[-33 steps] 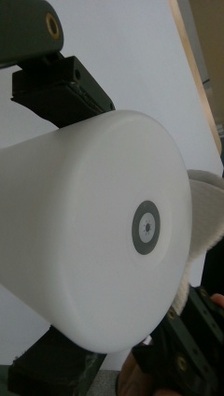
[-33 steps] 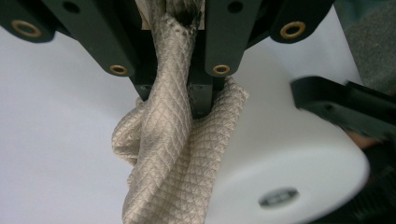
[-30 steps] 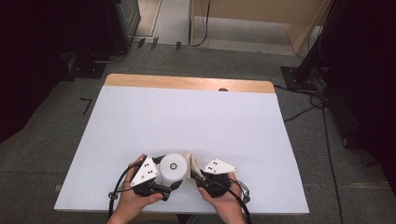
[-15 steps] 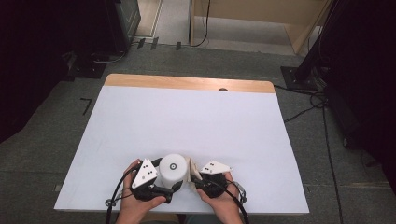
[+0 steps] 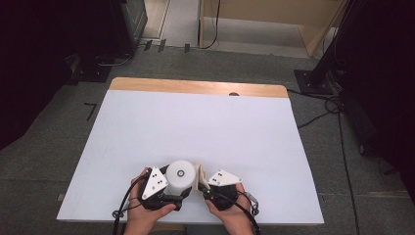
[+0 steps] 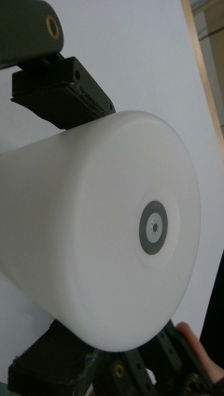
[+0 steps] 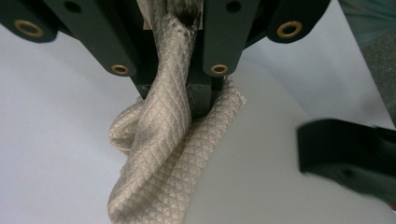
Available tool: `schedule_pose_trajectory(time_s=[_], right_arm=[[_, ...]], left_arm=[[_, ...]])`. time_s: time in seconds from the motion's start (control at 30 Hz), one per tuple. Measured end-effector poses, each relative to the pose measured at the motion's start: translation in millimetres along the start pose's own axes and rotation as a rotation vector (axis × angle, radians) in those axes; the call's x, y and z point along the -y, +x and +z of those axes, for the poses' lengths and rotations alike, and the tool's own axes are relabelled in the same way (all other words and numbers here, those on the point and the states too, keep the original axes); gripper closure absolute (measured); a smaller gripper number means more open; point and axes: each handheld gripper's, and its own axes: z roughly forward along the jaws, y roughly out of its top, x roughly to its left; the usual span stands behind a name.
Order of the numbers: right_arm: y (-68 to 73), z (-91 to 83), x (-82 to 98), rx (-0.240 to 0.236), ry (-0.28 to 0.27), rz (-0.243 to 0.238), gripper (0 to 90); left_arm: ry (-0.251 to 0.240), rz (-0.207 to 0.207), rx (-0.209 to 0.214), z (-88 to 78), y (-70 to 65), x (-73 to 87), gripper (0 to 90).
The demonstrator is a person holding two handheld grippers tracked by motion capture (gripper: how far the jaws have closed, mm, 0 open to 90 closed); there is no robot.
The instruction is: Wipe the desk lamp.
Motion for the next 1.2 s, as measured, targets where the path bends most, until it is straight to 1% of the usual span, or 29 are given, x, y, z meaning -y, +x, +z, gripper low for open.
schedule_pose_trajectory(time_s=[0.1, 0.17, 0.2, 0.23, 0.3, 0.37, 0.4, 0.43, 0.47, 0.53, 0.67, 0.73, 0.8, 0.9, 1.0, 1.07, 1.13, 1.2], right_arm=[[4.5, -7.7, -8.8, 0.002, -0.036, -0.015, 81.0], [7.1, -13.2, -14.1, 0.005, -0.064, -0.022, 80.9], [7.7, -15.6, -16.4, 0.007, -0.083, -0.028, 80.9], [8.4, -18.2, -18.9, 0.006, -0.104, -0.028, 80.8], [9.0, -20.3, -21.5, 0.009, -0.121, -0.033, 80.9], [9.7, -19.4, -22.5, 0.024, -0.13, -0.033, 81.0], [9.6, -18.5, -22.3, 0.022, -0.134, -0.027, 81.0], [8.8, -17.5, -21.4, 0.02, -0.137, -0.026, 81.0], [7.9, -16.3, -20.2, 0.019, -0.136, -0.02, 81.1], [5.7, -12.6, -16.8, 0.011, -0.125, -0.015, 81.1], [-1.0, 3.3, -2.8, -0.015, -0.048, 0.002, 81.0], [-4.9, 12.4, 5.9, -0.035, -0.005, 0.021, 81.0], [-7.0, 19.4, 13.2, -0.044, 0.02, 0.041, 81.1], [-9.7, 20.3, 13.1, -0.061, 0.02, 0.065, 81.1], [-9.2, 17.1, 7.1, -0.054, 0.009, 0.054, 81.3], [-8.9, 13.2, 2.4, -0.053, -0.011, 0.05, 81.3], [-8.7, 7.3, -3.6, -0.059, -0.039, 0.055, 81.3], [-7.8, 0.2, -10.5, -0.06, -0.069, 0.052, 81.3]], left_arm=[[-0.008, -0.005, 0.053, -1.1, 10.5, -2.3, 8.2], [-0.023, 0.023, 0.068, -2.2, 13.8, -4.4, 8.2], [-0.021, 0.042, 0.068, -2.2, 15.2, -5.1, 8.2], [-0.018, 0.048, 0.066, -1.7, 15.5, -5.0, 8.2], [0.003, 0.055, 0.057, 0.9, 15.7, -2.3, 8.2], [-0.009, 0.045, 0.051, 2.1, 16.4, -0.1, 8.3], [-0.01, 0.044, 0.052, 2.4, 16.9, 0.2, 8.3], [-0.009, 0.052, 0.05, 2.5, 16.8, 0.3, 8.3], [-0.011, 0.058, 0.052, 2.5, 17.0, 0.6, 8.3], [-0.017, 0.052, 0.06, 3.0, 18.1, 1.6, 8.3], [-0.025, 0.045, 0.057, 3.9, 17.7, 2.9, 8.2], [-0.022, 0.045, 0.059, 3.6, 18.1, 3.0, 8.2], [-0.021, 0.042, 0.056, 3.6, 17.7, 2.7, 8.2], [-0.021, 0.041, 0.055, 3.6, 17.5, 2.8, 8.1], [-0.023, 0.043, 0.061, 3.2, 18.6, 3.9, 8.2], [-0.025, 0.037, 0.067, 3.2, 19.0, 4.7, 8.1], [-0.024, 0.033, 0.071, 3.3, 19.4, 5.1, 7.9], [-0.018, 0.021, 0.076, 4.1, 19.6, 4.5, 7.8]])
